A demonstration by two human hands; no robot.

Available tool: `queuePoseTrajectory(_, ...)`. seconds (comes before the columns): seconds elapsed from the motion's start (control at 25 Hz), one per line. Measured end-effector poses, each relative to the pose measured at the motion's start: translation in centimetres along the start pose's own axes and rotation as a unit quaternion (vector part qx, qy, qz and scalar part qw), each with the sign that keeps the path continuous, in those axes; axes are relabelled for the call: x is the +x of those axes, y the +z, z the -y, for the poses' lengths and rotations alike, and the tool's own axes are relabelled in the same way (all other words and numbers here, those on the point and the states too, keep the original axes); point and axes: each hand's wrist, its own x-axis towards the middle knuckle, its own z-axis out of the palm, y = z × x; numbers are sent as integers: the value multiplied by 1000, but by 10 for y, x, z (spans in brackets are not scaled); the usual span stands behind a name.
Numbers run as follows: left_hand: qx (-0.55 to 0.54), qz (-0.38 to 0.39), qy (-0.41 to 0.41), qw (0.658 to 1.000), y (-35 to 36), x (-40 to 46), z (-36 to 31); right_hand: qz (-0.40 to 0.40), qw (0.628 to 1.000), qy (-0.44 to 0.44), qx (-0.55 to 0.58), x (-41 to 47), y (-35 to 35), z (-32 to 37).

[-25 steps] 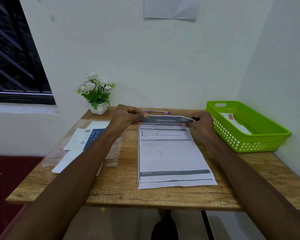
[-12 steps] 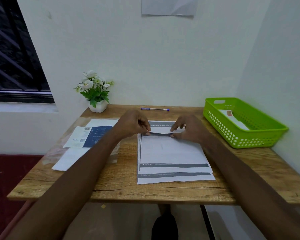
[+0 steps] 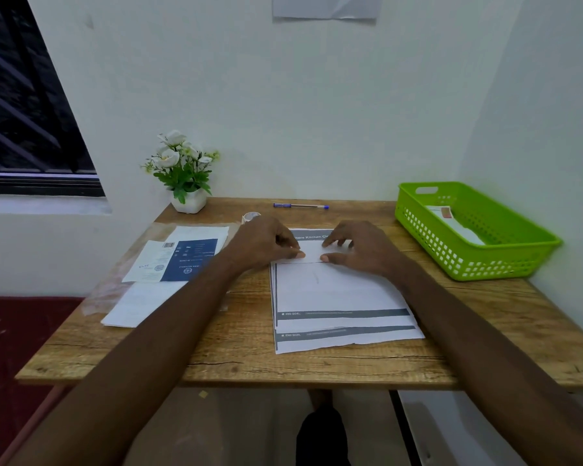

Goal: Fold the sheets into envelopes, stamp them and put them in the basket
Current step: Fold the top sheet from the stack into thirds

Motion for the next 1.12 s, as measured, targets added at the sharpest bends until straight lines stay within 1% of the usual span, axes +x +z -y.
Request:
queuePoseTrajectory(0.04, 17, -9, 3, 1000, 2, 0, -1, 13, 1000, -8, -10, 1, 2, 4)
queuePoseTrajectory(0.12, 51, -5, -1, 999, 8, 0, -2, 65, 997, -19, -28, 3, 6, 13)
queuePoseTrajectory(0.24, 85, 28, -2, 996, 15, -1, -4, 164, 986, -17, -12, 3, 15, 28)
queuePoseTrajectory(0.32, 86, 62, 3, 994, 17, -2, -5, 218, 975, -14, -42, 0, 23, 31)
queuePoseTrajectory(0.36, 92, 86, 8, 992, 17, -2, -5, 231, 971, -11, -62, 0, 26, 31)
queuePoseTrajectory(0.44, 104, 130, 9, 986, 19, -2, -6, 235, 969, 7, -81, 1, 28, 28)
queuePoseTrajectory(0.6, 134, 180, -16, 974, 18, 0, -7, 207, 971, 68, -97, -1, 22, 13)
queuePoseTrajectory(0.76, 144, 204, -44, 967, 16, 1, -6, 202, 967, 116, -107, -2, 16, 2)
queuePoseTrajectory(0.88, 119, 181, -56, 975, 16, 2, -2, 195, 966, 141, -100, 0, 11, -7)
queuePoseTrajectory(0.96, 62, 118, -56, 989, 13, 3, 5, 184, 973, 124, -69, 5, 3, -16)
queuePoseTrajectory(1.04, 13, 54, -63, 996, 8, 2, 10, 172, 978, 120, -9, 8, -7, -24)
queuePoseTrajectory(1.12, 26, 34, -68, 997, 6, 2, 13, 150, 981, 119, 37, 10, -13, -32)
